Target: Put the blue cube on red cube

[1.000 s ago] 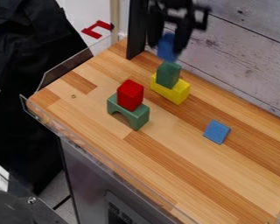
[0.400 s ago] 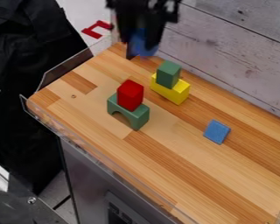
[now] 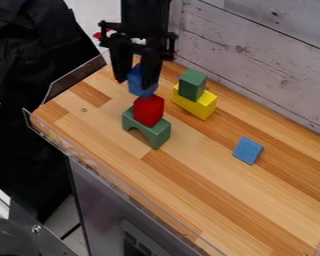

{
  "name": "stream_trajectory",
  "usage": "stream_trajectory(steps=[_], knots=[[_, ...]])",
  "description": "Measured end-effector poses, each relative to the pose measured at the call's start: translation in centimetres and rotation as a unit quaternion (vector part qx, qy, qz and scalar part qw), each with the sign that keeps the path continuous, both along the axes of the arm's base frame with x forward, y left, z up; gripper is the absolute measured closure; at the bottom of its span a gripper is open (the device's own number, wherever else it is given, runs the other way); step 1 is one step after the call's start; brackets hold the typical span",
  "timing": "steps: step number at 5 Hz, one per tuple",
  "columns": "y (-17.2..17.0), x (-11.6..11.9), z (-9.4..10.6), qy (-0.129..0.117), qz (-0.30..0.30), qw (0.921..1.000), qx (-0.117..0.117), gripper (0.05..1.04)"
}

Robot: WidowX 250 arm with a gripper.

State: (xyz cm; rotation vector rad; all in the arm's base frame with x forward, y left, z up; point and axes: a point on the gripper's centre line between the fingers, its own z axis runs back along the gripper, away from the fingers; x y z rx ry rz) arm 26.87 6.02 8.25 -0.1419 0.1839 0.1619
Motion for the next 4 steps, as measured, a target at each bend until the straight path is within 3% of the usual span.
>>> stream_trajectory(steps=[2,4], knots=[[-0.17,-0.57,-0.11,0.002,-0.006,1.0,0.007,0.547],[-0.35,-0.37,0.48,-0.011,-0.01,0.9997,0.018,0.546]])
